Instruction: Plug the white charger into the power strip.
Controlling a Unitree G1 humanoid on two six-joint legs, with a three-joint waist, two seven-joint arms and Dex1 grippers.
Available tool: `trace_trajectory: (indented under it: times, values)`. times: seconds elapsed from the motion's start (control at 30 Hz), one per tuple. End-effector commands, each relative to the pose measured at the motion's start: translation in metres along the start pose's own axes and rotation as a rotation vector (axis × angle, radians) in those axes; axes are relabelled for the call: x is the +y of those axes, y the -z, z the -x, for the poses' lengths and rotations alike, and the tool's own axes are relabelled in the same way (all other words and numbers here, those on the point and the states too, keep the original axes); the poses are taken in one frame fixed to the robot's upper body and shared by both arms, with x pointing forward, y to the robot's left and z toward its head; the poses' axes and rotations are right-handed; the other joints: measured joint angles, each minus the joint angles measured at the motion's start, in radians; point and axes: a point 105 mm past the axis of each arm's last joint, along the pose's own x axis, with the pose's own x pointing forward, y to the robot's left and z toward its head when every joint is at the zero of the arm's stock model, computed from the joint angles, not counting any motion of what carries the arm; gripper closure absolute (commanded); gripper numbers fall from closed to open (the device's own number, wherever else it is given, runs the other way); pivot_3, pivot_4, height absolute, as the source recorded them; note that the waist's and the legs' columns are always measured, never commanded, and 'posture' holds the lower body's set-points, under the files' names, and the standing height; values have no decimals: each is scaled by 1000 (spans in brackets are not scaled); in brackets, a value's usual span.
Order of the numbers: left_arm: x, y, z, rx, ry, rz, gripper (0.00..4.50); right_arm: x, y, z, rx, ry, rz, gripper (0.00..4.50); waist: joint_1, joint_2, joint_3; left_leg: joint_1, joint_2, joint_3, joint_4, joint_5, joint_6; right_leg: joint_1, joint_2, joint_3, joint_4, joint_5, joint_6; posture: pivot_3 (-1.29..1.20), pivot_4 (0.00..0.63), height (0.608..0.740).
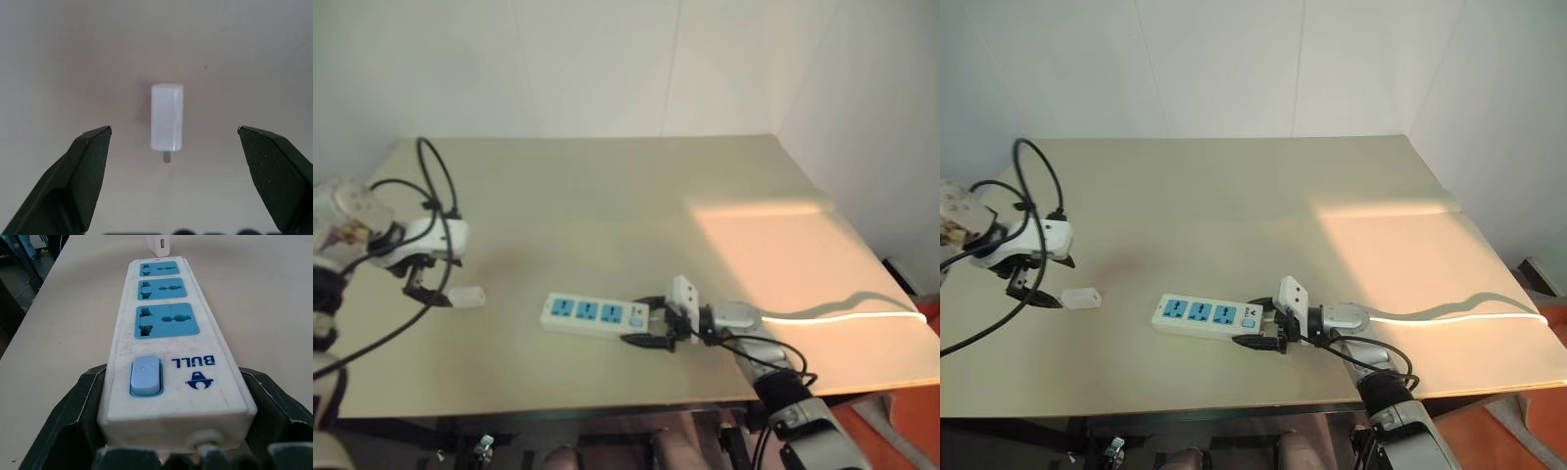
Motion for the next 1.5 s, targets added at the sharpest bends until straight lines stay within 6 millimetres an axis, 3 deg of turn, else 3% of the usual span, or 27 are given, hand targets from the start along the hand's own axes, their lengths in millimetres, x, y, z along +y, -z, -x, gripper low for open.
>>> trace_trajectory:
  times: [0.03, 0.43, 0.83, 0.93, 1.23, 1.33, 1.5]
  values:
    - [8, -1, -1, 47, 6, -32, 0, 5, -2, -5, -7, -13, 5, 1047, -1, 0, 0, 0, 0, 0, 0, 0, 0, 0, 0, 0, 0, 0, 0, 0, 150, 740]
    - [6, -9, -40, 113, 104, -94, 0, 2, -2, 0, -9, 34, 3, 1047, -1, -1, 0, -1, -1, -1, 1, 0, 0, -1, 0, 0, 1, 0, -1, 0, 150, 740]
    - [3, -14, -59, 115, 110, -116, 0, 4, -2, 1, -16, 47, -8, 1047, 0, -1, 0, -1, -1, -2, 1, 0, 0, 0, -1, 0, 1, 0, -1, 0, 150, 740]
    - [4, -15, -62, 114, 96, -112, 609, 4, -2, 1, -19, 51, -10, 1047, 0, -1, 0, -1, -1, -2, 1, 0, 0, 0, -1, 0, 1, 0, -1, 0, 150, 740]
    - [3, -13, -62, 98, 94, -110, 3484, 5, -1, 1, -16, 51, -15, 1047, 0, 0, 0, 0, -1, -2, 1, 0, 0, 1, -1, 0, 2, 0, -1, 0, 150, 740]
    - [7, -21, -56, 41, 65, -130, 3478, 6, -1, 1, -15, 48, -15, 1047, 0, 0, 0, 0, -1, -2, 1, 0, 0, 1, -1, 0, 2, 0, -1, 0, 150, 740]
    - [28, -68, -30, -223, -107, -185, 3478, 11, 2, 2, -7, 29, -15, 1047, 5, -1, 0, -2, -2, -4, 2, 0, 0, 0, -2, -2, 1, 3, -4, 0, 150, 740]
